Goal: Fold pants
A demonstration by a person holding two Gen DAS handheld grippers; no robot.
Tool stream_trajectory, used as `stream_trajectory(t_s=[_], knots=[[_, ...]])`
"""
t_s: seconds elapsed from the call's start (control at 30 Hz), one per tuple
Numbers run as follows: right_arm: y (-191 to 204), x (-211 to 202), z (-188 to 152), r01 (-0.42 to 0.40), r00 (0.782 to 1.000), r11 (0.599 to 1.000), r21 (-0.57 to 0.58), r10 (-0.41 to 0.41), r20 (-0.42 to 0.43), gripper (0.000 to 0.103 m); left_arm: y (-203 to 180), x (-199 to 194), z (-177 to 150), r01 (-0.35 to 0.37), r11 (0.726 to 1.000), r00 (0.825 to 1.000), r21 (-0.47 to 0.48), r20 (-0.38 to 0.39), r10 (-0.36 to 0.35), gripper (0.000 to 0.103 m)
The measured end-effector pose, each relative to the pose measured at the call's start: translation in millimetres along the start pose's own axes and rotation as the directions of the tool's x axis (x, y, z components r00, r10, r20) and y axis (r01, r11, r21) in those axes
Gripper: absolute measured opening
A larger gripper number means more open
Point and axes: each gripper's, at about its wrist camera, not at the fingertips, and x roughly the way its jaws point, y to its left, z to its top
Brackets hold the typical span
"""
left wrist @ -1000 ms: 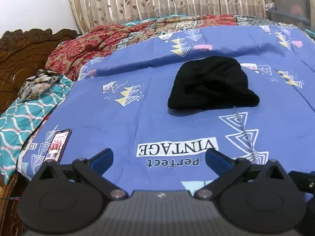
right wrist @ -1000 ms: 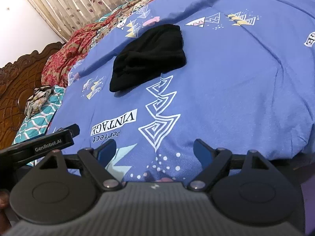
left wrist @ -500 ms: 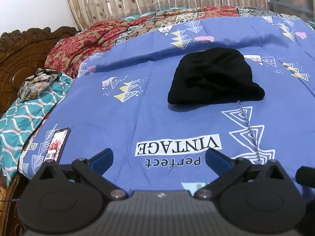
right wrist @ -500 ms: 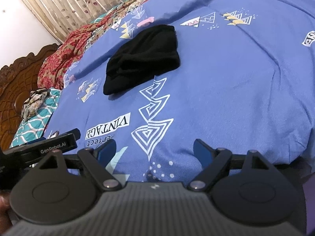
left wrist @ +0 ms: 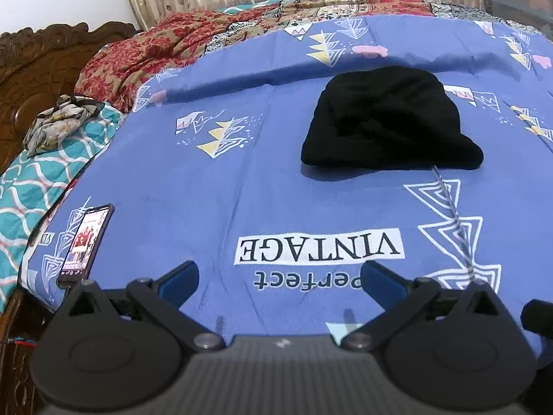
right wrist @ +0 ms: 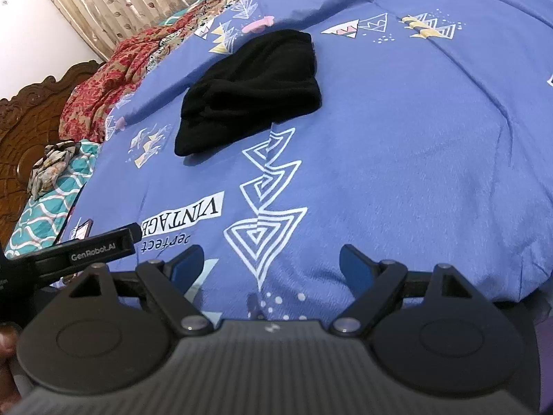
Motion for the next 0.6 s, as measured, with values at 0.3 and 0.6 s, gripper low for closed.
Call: stream_trajectory(t_s=[0.3, 0.6], knots=[[2.9, 7.6, -2.5, 0.01, 1.0, 1.0, 0.014, -0.009, -0.026, 0.087, 1.7, 10.6, -0.5, 0.009, 1.0, 1.0, 0.008, -0.03, -0.009, 0.103], [1.0, 7.3, -5.0, 0.008, 1.0, 0.999, 0.033, -0.007, -0.03, 0.087, -2.2, 10.6, -1.6, 0.024, 1.0, 0.999, 0.016, -0.04, -0.024, 0.103]])
